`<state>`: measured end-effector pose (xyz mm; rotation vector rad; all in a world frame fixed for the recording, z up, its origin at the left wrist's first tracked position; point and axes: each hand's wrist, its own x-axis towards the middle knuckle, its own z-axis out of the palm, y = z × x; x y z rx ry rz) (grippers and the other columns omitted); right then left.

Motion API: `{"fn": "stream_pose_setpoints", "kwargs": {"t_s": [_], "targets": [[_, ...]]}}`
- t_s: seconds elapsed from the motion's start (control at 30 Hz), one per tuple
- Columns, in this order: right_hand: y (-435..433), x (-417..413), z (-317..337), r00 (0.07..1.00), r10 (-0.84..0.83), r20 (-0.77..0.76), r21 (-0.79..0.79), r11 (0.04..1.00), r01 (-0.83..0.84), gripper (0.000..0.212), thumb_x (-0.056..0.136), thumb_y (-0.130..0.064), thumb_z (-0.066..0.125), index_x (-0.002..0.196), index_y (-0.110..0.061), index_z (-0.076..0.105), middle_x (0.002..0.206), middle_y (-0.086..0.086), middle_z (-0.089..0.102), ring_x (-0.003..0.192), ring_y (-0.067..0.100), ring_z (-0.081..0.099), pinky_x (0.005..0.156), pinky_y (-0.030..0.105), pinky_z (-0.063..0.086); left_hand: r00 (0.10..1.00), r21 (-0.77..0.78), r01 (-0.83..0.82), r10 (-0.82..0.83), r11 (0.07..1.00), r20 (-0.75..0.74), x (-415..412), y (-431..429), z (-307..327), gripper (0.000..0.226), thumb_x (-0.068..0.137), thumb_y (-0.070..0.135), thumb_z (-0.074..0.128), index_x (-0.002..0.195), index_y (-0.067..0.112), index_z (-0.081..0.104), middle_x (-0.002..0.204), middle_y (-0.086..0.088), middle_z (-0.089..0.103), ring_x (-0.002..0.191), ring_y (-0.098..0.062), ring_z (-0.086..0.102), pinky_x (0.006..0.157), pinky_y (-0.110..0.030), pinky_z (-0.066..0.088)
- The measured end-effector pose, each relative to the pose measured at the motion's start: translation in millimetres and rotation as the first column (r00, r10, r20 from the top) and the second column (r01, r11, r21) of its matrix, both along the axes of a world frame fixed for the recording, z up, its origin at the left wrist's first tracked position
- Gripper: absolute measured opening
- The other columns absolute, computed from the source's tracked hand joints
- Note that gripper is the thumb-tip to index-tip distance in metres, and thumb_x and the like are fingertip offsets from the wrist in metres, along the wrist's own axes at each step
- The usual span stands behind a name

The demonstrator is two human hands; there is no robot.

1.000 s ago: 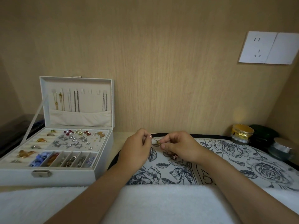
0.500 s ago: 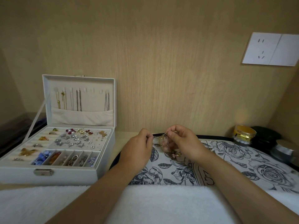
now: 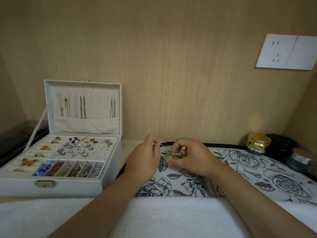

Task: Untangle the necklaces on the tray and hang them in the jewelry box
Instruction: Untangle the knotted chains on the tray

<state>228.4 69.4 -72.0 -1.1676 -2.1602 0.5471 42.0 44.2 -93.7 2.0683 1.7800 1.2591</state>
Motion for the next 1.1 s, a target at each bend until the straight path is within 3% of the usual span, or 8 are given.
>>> {"fn": "stream_pose_setpoints", "kwargs": {"t_s": [0.17, 0.37, 0.53, 0.63, 0.77, 0.87, 0.97, 1.1], "targets": [[5.8, 1.7, 3.1, 0.977, -0.008, -0.214, -0.125, 0.992, -0.019, 0.001, 0.084, -0.028, 0.08, 0.084, -0.027, 0.08, 0.085, -0.008, 0.073, 0.067, 0.002, 0.06, 0.068, 0.028, 0.052, 0.999, -0.031, 0.004, -0.003, 1.0, 0.054, -2.7, 2.4, -1.8, 0.011, 0.103, 0.029, 0.042, 0.103, 0.022, 0.051, 0.06, 0.002, 0.058, 0.053, -0.017, 0.057, 0.054, -0.041, 0.045], [5.1, 0.7, 4.6, 0.945, -0.107, -0.309, -0.274, 0.962, 0.02, 0.013, 0.094, -0.025, 0.068, 0.095, -0.023, 0.081, 0.089, -0.005, 0.078, 0.086, 0.007, 0.072, 0.085, 0.024, 0.054, 0.997, -0.019, 0.036, -0.037, 0.999, -0.072, -6.6, 1.6, -1.4, 0.012, 0.103, 0.029, 0.045, 0.104, 0.021, 0.054, 0.063, 0.004, 0.06, 0.056, -0.016, 0.057, 0.055, -0.043, 0.048], [3.7, -5.1, 6.5, 0.914, -0.196, -0.356, -0.331, 0.941, 0.072, 0.019, 0.096, -0.026, 0.065, 0.089, -0.018, 0.081, 0.08, 0.006, 0.077, 0.073, 0.015, 0.067, 0.079, 0.034, 0.055, 0.954, -0.031, 0.048, -0.055, 0.998, -0.296, -6.4, -1.2, 2.0, 0.012, 0.102, 0.031, 0.047, 0.107, 0.025, 0.055, 0.065, 0.01, 0.054, 0.06, -0.013, 0.053, 0.053, -0.032, 0.038], [1.2, -6.9, 6.0, 0.885, -0.209, -0.416, -0.437, 0.899, 0.007, 0.022, 0.098, -0.023, 0.06, 0.092, -0.014, 0.079, 0.065, 0.006, 0.068, 0.052, 0.017, 0.057, 0.053, 0.026, 0.046, 0.915, -0.036, 0.054, -0.064, 0.998, -0.398, -11.3, -2.9, 6.8, 0.007, 0.101, 0.032, 0.048, 0.106, 0.029, 0.046, 0.063, 0.009, 0.05, 0.061, -0.013, 0.052, 0.054, -0.032, 0.036], [4.4, -5.6, 4.0, 0.937, -0.175, -0.303, -0.385, 0.922, 0.048, 0.012, 0.095, -0.021, 0.067, 0.093, -0.014, 0.077, 0.059, -0.01, 0.064, 0.05, 0.002, 0.054, 0.053, 0.015, 0.045, 0.906, -0.08, 0.131, -0.152, 0.988, -0.396, -22.0, -2.9, 13.4, 0.019, 0.097, 0.02, 0.05, 0.095, 0.034, 0.036, 0.078, 0.009, 0.057, 0.068, -0.012, 0.054, 0.061, -0.033, 0.044], [6.9, -1.6, 0.8, 0.969, -0.116, -0.216, -0.376, 0.926, 0.027, 0.007, 0.094, -0.023, 0.069, 0.097, -0.018, 0.074, 0.075, 0.001, 0.068, 0.064, 0.006, 0.06, 0.067, 0.022, 0.052, 0.893, -0.133, 0.174, -0.213, 0.976, -0.396, -22.6, -3.5, 13.5, 0.031, 0.09, 0.006, 0.052, 0.092, 0.034, 0.04, 0.091, 0.012, 0.057, 0.073, -0.012, 0.054, 0.067, -0.037, 0.048], [9.2, 5.1, 1.1, 0.974, -0.113, -0.194, -0.367, 0.93, 0.035, 0.008, 0.096, -0.013, 0.065, 0.101, -0.013, 0.072, 0.074, 0.0, 0.069, 0.059, 0.001, 0.061, 0.058, 0.015, 0.048, 0.898, -0.147, 0.207, -0.247, 0.967, -0.364, -21.7, -2.0, 10.6, 0.034, 0.084, 0.0, 0.053, 0.09, 0.033, 0.049, 0.09, 0.014, 0.056, 0.078, -0.011, 0.053, 0.073, -0.04, 0.049], [12.5, 9.5, -1.8, 0.968, -0.161, -0.193, -0.353, 0.932, 0.085, 0.007, 0.094, -0.012, 0.068, 0.092, -0.017, 0.074, 0.07, 0.0, 0.073, 0.056, 0.015, 0.06, 0.054, 0.03, 0.052, 0.905, -0.152, 0.177, -0.221, 0.973, -0.363, -19.9, 0.9, 8.6, 0.043, 0.092, 0.006, 0.055, 0.108, 0.043, 0.07, 0.101, 0.018, 0.064, 0.092, 0.001, 0.056, 0.08, -0.024, 0.047]]}}
